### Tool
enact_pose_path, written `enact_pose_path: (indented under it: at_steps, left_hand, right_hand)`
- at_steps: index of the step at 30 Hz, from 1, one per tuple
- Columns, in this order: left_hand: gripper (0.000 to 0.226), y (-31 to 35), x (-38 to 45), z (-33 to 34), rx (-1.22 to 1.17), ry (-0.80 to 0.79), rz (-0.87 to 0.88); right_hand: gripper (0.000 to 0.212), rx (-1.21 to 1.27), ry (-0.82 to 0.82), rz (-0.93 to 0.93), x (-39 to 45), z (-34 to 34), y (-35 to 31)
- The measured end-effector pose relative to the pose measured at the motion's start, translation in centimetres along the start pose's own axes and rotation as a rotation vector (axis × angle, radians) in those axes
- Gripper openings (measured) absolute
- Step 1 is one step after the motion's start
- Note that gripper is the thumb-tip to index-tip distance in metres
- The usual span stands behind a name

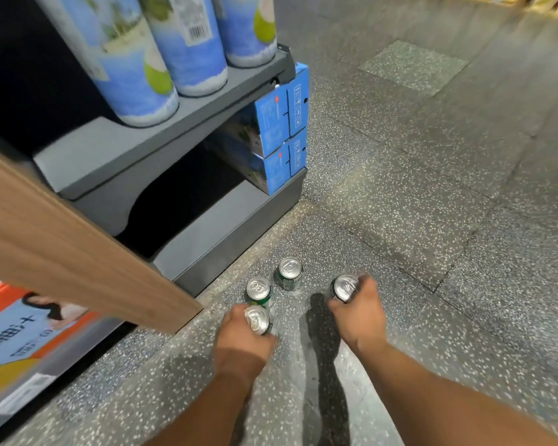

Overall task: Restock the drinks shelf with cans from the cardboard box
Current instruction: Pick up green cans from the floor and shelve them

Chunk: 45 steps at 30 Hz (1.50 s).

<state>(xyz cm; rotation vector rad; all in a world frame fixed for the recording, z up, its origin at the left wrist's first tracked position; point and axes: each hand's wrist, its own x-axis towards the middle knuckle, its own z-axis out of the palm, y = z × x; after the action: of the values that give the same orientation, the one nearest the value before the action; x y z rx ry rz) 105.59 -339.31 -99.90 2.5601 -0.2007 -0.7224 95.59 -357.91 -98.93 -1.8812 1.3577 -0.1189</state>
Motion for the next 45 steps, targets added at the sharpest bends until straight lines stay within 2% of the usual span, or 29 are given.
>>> enact_pose_path:
  at_steps: [5,9,12,15,20,23,27,31,37,45]
  left_hand:
    - [0.079,4.5,-8.8,-11.2,-0.105,-0.027,-0.024]
    - [0.063,9.4,-17.0,-23.2,-0.176,-0.021,0.031]
    - [0.05,14.8,-23.4,-33.9,-0.25,0.045,0.093]
    - [0.047,20.3,-29.3,-45.3,-0.259,0.179,0.194]
    - [0.059,27.3,-38.8,-62.4,-0.378,0.478,0.388]
    - [0.059,30.2,-45.6,-71.1,-0.47,0.654,0.429]
    - [0.053,32.0,-55.3,-81.1,-0.556,0.812,0.459]
    - [0.048,32.3,-63.9,-89.1,-0.625,0.985,0.499]
    - [0.038,30.2,-71.1,-96.0,-0.658,1.045,0.528]
    - [0.045,26.5,-72.7,-101.8,-0.649,1.075,0.531]
  right_hand:
    - [0.068,0.018,-0.059,-0.03,-11.7,-9.6,-7.2]
    - [0.064,0.004,-0.091,-0.087,-20.7,-19.0,-17.1]
    - [0.063,0.018,-0.056,-0.205,-26.5,-26.2,-26.6]
    - [0.071,0.042,-0.043,-0.33,-32.2,-33.4,-36.9]
    - [0.08,0.172,-0.047,-0.671,-41.6,-44.0,-51.9]
    - [0.079,0.229,-0.032,-0.834,-47.8,-49.8,-58.8]
    - [0.081,0.34,-0.068,-0.955,-56.7,-56.5,-66.3]
    - [0.056,0.4,-0.066,-1.05,-64.4,-60.4,-71.8]
    - [0.044,0.424,-0.101,-1.167,-72.1,-62.6,-76.4]
    - [0.06,0.476,-0.144,-1.162,-76.2,-62.4,-81.0]
